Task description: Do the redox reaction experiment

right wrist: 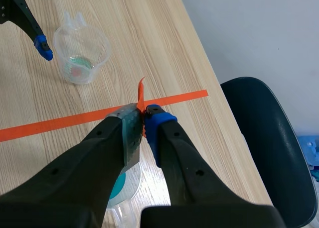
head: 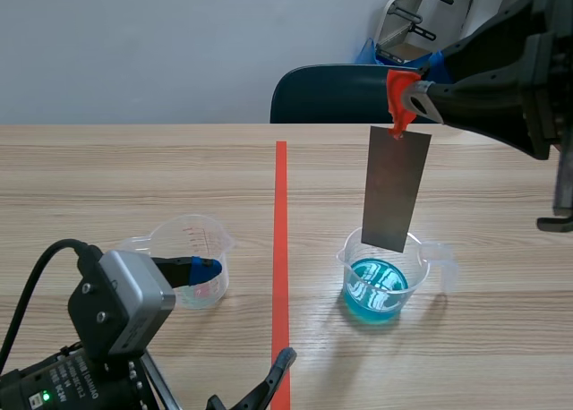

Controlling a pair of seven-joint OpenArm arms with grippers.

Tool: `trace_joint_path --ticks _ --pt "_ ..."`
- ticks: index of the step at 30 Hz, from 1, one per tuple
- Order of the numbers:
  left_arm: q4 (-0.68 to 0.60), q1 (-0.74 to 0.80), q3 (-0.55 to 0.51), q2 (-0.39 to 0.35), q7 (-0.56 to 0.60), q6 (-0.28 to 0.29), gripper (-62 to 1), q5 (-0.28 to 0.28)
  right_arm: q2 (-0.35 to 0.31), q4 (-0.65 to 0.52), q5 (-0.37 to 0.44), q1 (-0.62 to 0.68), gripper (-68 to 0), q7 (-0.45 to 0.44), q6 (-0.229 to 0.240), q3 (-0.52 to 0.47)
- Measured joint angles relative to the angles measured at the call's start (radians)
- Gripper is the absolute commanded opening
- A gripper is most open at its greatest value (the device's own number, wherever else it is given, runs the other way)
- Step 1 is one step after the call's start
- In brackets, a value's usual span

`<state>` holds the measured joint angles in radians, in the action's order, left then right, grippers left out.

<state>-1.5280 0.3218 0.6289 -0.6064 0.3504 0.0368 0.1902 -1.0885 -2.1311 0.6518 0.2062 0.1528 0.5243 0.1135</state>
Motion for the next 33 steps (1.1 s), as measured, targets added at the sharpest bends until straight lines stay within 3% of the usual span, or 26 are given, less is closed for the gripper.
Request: trace_joint_path --ticks 33 --pt "0.0 0.0 0.0 0.0 0.0 0.0 1.4 0.0 0.0 0.0 -0.004 0.0 -66.7 -0.029 0.0 0.0"
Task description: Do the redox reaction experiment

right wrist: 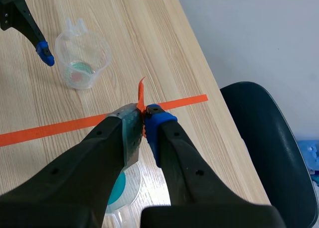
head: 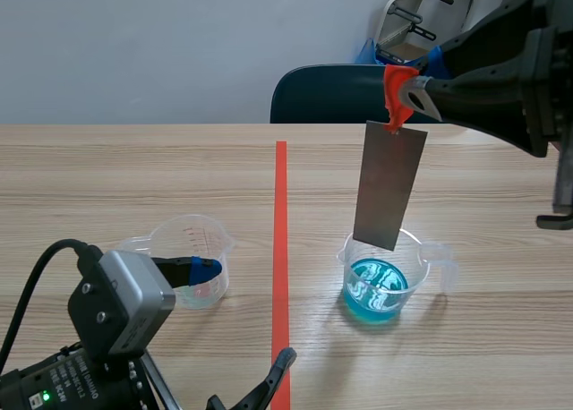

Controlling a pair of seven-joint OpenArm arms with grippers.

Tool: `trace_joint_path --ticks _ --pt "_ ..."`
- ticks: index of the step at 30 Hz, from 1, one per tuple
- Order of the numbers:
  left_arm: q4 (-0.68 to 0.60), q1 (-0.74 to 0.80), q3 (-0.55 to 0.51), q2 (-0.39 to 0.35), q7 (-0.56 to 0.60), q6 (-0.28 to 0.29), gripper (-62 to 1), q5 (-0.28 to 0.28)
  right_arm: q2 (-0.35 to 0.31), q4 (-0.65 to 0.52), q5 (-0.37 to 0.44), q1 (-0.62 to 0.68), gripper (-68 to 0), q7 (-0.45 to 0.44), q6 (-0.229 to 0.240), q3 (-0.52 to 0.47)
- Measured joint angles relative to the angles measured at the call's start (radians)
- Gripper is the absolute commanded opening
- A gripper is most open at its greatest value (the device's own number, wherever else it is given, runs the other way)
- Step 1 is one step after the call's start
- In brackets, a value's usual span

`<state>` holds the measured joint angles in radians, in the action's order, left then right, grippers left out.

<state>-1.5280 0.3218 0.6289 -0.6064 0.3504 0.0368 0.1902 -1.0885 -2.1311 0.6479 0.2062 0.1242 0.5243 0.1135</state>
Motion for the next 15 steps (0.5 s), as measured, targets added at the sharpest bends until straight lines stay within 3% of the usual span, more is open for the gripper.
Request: trace_joint_path --ticks 9,15 --pt "0.0 0.0 0.0 0.0 0.0 0.0 1.4 0.0 0.031 0.005 -0.059 0.0 -66.7 -0.018 0.0 0.0" --pt "0.0 0.0 0.0 0.0 0.0 0.0 1.4 0.0 0.042 0.042 -0.108 0.035 -66.7 -0.1 0.008 0.0"
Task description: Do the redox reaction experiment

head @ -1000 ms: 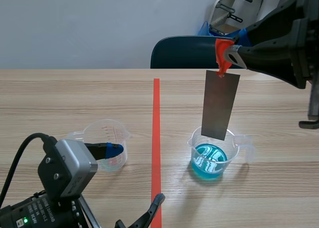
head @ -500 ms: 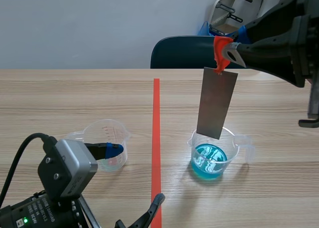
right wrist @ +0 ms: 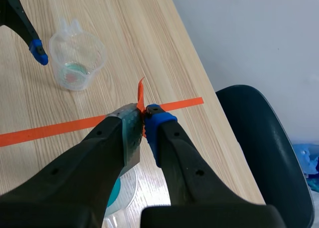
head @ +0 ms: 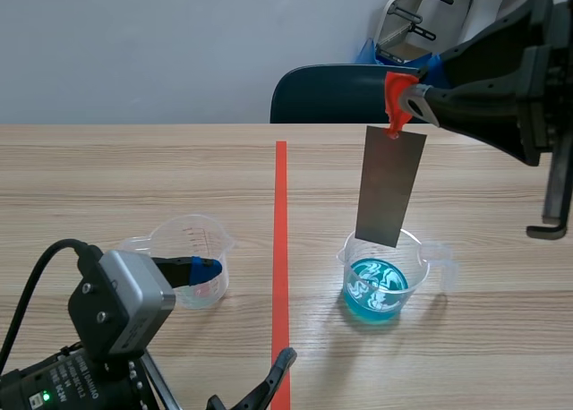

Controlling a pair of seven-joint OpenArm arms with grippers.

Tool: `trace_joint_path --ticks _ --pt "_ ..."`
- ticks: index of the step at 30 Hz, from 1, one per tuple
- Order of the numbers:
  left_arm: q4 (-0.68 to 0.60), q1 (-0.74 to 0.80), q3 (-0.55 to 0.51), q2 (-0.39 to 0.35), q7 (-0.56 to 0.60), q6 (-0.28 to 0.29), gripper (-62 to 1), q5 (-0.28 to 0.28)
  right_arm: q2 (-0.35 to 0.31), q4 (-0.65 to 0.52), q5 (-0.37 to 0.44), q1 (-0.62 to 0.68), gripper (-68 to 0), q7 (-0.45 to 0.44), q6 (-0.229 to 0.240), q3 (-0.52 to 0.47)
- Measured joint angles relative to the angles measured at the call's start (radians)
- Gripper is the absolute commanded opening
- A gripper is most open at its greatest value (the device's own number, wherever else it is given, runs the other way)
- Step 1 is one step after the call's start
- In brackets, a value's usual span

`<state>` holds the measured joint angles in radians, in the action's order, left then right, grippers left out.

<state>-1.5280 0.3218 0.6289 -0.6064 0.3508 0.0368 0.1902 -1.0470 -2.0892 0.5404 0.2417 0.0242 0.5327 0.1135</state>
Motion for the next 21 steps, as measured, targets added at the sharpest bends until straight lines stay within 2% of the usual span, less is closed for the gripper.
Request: trace_joint_path --ticks 7,16,21 --pt "0.0 0.0 0.0 0.0 0.0 0.0 1.4 0.0 0.001 0.078 -0.03 0.006 -66.7 -0.077 0.031 0.0" --pt "0.0 0.0 0.0 0.0 0.0 0.0 1.4 0.0 0.055 0.149 -0.084 0.024 -66.7 -0.145 0.087 0.0" --pt "0.0 0.0 0.0 0.0 0.0 0.0 1.4 0.0 0.08 0.193 -0.128 0.04 -66.7 -0.179 0.089 0.0"
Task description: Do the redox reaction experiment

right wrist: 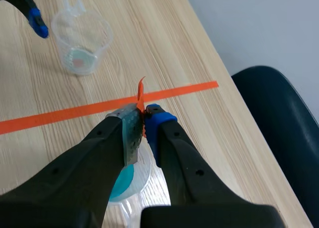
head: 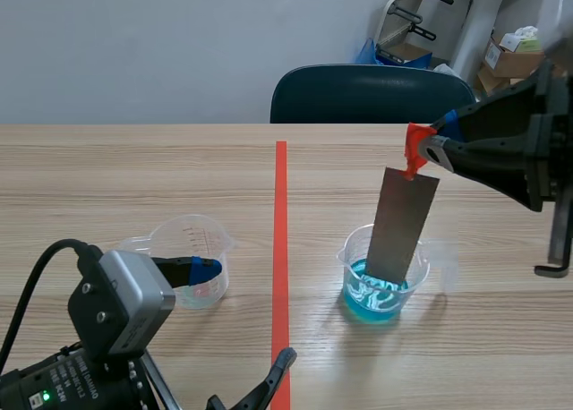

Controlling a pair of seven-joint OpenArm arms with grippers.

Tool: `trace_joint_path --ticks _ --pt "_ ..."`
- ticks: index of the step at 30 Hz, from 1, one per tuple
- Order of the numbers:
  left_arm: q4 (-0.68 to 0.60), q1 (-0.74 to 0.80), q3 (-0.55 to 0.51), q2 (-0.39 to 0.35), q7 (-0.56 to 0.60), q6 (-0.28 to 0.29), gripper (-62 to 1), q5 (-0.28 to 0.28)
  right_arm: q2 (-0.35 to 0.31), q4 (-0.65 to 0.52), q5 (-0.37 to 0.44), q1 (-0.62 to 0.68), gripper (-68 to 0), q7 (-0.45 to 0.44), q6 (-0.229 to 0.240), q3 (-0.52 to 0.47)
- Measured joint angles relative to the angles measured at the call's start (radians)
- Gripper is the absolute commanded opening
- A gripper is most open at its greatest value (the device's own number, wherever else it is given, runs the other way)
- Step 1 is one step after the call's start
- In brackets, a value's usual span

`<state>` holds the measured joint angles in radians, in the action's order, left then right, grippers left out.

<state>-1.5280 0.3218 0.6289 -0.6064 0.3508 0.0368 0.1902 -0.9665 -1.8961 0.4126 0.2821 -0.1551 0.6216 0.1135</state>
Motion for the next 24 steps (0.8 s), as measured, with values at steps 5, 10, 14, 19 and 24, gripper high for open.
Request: trace_joint_path --ticks 5,10,14,19,24 --pt "0.0 0.0 0.0 0.0 0.0 0.0 1.4 0.0 0.028 0.062 -0.038 0.001 -66.7 -0.057 0.008 0.0" --pt "0.0 0.0 0.0 0.0 0.0 0.0 1.4 0.0 0.056 0.114 -0.093 0.001 -66.7 -0.117 0.008 0.017" --pt "0.0 0.0 0.0 0.0 0.0 0.0 1.4 0.0 0.078 0.151 -0.144 0.001 -66.7 -0.174 0.011 0.04" --pt "0.0 0.0 0.0 0.0 0.0 0.0 1.4 0.0 0.111 0.201 -0.209 0.001 -66.7 -0.249 0.011 0.045" --pt "0.0 0.0 0.0 0.0 0.0 0.0 1.4 0.0 0.144 0.242 -0.279 -0.001 -66.7 -0.299 0.011 0.047"
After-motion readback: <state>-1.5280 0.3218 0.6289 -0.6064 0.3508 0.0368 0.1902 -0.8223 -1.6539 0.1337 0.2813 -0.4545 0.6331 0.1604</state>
